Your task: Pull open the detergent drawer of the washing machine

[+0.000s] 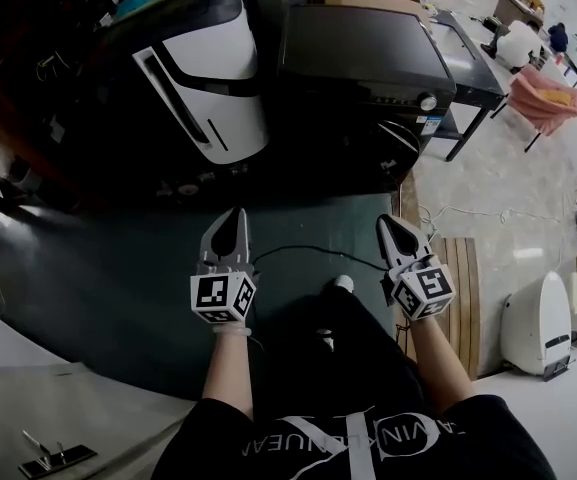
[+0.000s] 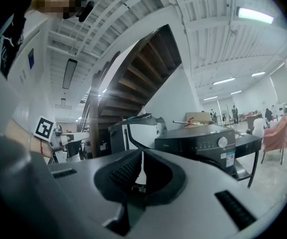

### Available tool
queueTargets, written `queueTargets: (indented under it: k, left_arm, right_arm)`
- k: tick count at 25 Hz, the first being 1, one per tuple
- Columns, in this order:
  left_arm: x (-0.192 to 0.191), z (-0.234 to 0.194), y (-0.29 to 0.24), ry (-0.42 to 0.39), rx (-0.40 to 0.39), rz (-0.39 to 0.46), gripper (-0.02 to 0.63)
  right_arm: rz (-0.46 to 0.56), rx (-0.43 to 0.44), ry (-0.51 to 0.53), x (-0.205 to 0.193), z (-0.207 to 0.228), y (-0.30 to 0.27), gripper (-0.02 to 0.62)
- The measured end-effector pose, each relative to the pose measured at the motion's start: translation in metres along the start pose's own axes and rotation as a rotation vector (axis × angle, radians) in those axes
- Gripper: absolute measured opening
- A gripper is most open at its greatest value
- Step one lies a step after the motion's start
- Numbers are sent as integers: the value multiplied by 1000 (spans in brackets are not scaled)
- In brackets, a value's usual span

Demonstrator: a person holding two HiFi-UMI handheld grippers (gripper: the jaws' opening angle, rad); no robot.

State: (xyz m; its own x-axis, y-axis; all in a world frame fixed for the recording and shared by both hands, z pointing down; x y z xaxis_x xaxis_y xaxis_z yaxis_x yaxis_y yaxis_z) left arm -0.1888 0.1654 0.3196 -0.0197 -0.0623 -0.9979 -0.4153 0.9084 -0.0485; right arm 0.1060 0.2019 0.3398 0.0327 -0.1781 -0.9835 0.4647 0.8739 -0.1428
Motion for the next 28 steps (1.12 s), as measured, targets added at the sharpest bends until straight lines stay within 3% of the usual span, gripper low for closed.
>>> queueTargets:
  k: [8,14,20,28]
  left_arm:
    - [-5,8,-64,14,-53,-17,11]
    - [-17,10,-116,29,-96,-60,72]
    - [-31,3,-169,51,-108,-96,89]
    - [-58,0,-231,82,-119,-137,91]
  right_arm:
    - [-29,39,7,-1,18,-40,21]
    - [-63,57,-2,-5,45,-74,21]
    - [-118,73,-8,-17,74,-117,21]
    - [-124,42,-6,-28,105,-175,21]
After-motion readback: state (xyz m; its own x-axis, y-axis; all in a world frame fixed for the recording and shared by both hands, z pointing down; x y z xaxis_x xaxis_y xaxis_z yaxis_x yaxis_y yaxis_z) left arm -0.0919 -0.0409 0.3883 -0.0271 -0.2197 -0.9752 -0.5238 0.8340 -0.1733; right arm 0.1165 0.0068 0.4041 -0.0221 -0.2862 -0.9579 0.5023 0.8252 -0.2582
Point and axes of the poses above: the fingertips, and each gripper's own axes: y backward along the fingers, z to its right, x out of its top, the point moved 4 cm from there along y, backward along the fingers, and after that the axes turned 4 degrees about -z, right-handed, at the moved point
